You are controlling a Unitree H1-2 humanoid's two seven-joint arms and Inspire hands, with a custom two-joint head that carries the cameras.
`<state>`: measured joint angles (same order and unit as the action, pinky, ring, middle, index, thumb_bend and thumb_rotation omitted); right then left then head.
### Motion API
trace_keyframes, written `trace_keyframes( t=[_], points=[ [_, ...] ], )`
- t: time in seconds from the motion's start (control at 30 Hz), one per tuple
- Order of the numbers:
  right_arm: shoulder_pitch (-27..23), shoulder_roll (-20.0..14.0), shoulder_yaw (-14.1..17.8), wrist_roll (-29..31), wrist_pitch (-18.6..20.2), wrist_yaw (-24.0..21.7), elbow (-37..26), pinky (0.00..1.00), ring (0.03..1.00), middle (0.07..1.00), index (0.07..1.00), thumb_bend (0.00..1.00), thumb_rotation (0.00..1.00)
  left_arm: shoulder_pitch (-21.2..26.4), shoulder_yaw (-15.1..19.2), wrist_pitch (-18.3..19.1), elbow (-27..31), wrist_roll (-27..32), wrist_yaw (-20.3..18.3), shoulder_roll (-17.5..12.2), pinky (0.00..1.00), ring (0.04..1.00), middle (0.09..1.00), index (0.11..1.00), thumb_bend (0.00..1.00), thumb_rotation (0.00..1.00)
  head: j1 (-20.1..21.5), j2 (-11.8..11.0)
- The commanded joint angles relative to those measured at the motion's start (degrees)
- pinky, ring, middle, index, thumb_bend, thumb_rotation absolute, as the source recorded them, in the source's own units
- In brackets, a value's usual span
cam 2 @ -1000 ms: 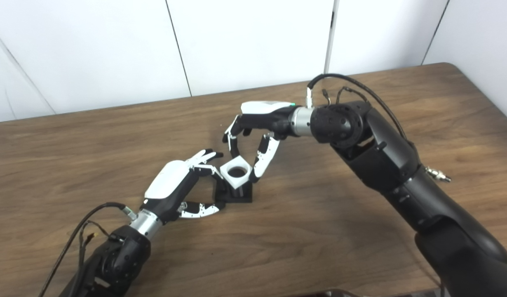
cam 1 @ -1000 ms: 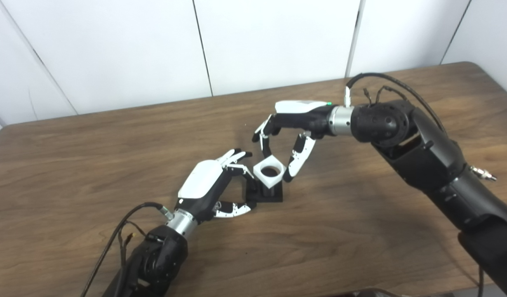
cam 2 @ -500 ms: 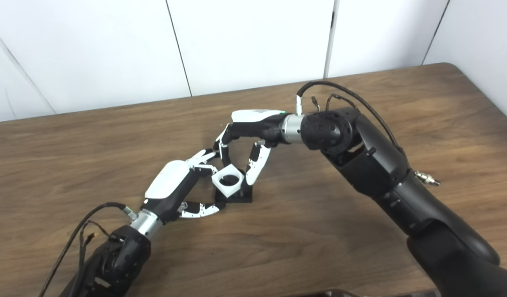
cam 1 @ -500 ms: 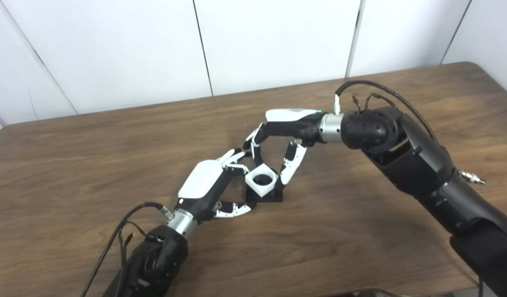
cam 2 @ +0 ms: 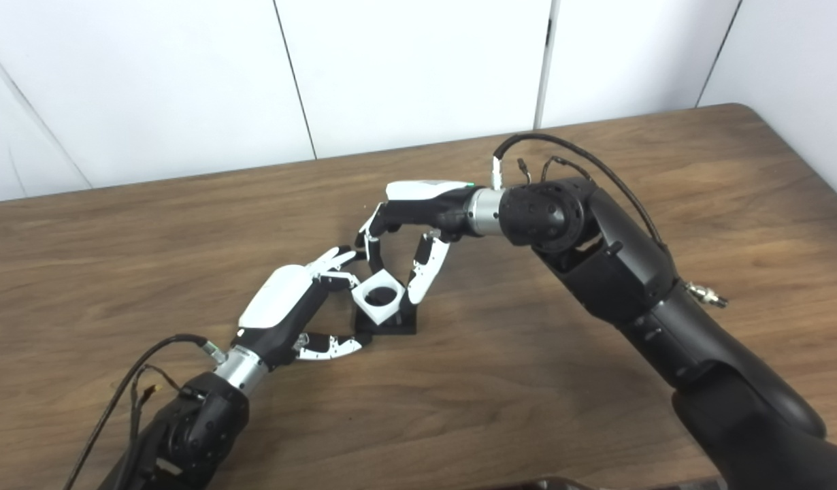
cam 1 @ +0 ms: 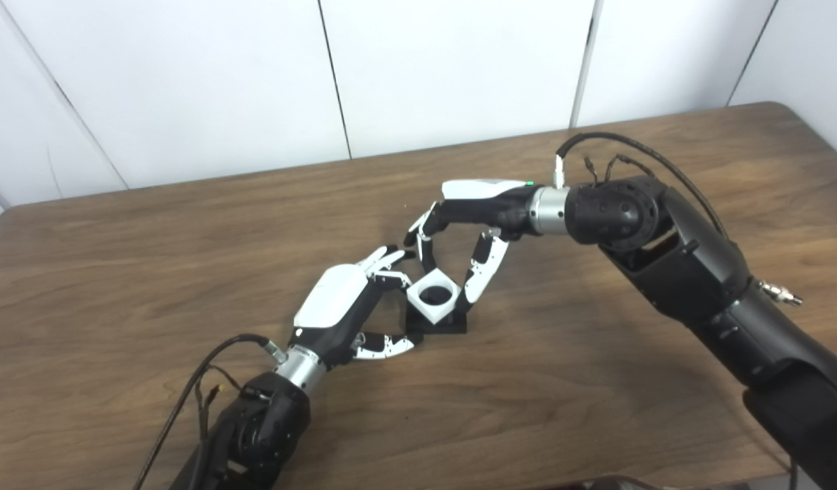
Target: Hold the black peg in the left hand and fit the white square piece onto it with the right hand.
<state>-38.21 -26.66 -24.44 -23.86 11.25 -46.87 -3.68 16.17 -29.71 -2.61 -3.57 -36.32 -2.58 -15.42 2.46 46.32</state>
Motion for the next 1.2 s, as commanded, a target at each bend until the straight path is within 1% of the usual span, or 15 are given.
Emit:
trace_keyframes(
  t=[0.0, 0.23, 0.47, 0.6, 0.73, 0.93, 1.03, 1.17],
  points=[
    [-2.4, -0.8, 1.1, -0.1, -0.5, 1.2, -0.4, 0.86, 0.909, 0.844, 0.480, 0.52, 0.13, -3.0, -2.3, 3.5, -2.8, -3.2, -6.5, -2.3, 0.91, 0.969, 0.921, 0.496, 0.52, 0.09, 0.1, 0.1],
    [-1.8, -1.7, 1.9, 0.5, -0.9, 1.2, -0.3, 0.84, 0.901, 0.846, 0.480, 0.52, 0.13, -3.1, -2.3, 3.3, -2.7, -3.0, -6.6, -2.3, 0.91, 0.972, 0.920, 0.496, 0.52, 0.09, 0.2, 0.4],
    [-1.5, -2.5, 2.7, 0.4, -1.4, 1.7, 0.3, 0.81, 0.897, 0.841, 0.481, 0.52, 0.13, -2.9, -2.4, 4.1, -2.2, -3.0, -7.2, -1.9, 0.92, 0.974, 0.923, 0.496, 0.52, 0.09, 0.2, 0.5],
    [-1.3, -2.7, 2.8, 0.4, -1.8, 1.9, 0.9, 0.79, 0.895, 0.836, 0.481, 0.52, 0.13, -3.0, -2.5, 4.2, -1.9, -3.0, -7.2, -1.8, 0.92, 0.973, 0.923, 0.496, 0.52, 0.09, 0.0, 0.7],
    [-1.1, -2.8, 2.7, 0.3, -2.2, 2.2, 1.1, 0.79, 0.893, 0.836, 0.481, 0.52, 0.13, -3.0, -2.6, 4.6, -1.7, -3.1, -7.1, -1.8, 0.92, 0.972, 0.921, 0.496, 0.52, 0.09, 0.1, 0.8],
    [-0.4, -2.1, 2.7, 0.6, -1.8, 2.7, 1.8, 0.81, 0.895, 0.837, 0.480, 0.52, 0.13, -2.9, -2.7, 5.0, -1.4, -3.1, -7.4, -1.7, 0.92, 0.973, 0.923, 0.496, 0.52, 0.09, 0.1, 1.0],
    [0.2, -1.2, 3.0, 1.5, -1.6, 3.4, 2.2, 0.82, 0.896, 0.836, 0.480, 0.52, 0.13, -2.8, -2.7, 4.5, -1.9, -3.1, -6.8, -1.6, 0.91, 0.969, 0.919, 0.496, 0.52, 0.09, -0.1, 1.0],
    [0.8, -0.1, 3.0, 1.6, -1.4, 3.9, 2.5, 0.83, 0.899, 0.839, 0.480, 0.52, 0.13, -2.7, -2.8, 4.7, -2.1, -3.1, -7.1, -1.4, 0.92, 0.974, 0.925, 0.496, 0.52, 0.09, -0.2, 1.0]
  ],
)
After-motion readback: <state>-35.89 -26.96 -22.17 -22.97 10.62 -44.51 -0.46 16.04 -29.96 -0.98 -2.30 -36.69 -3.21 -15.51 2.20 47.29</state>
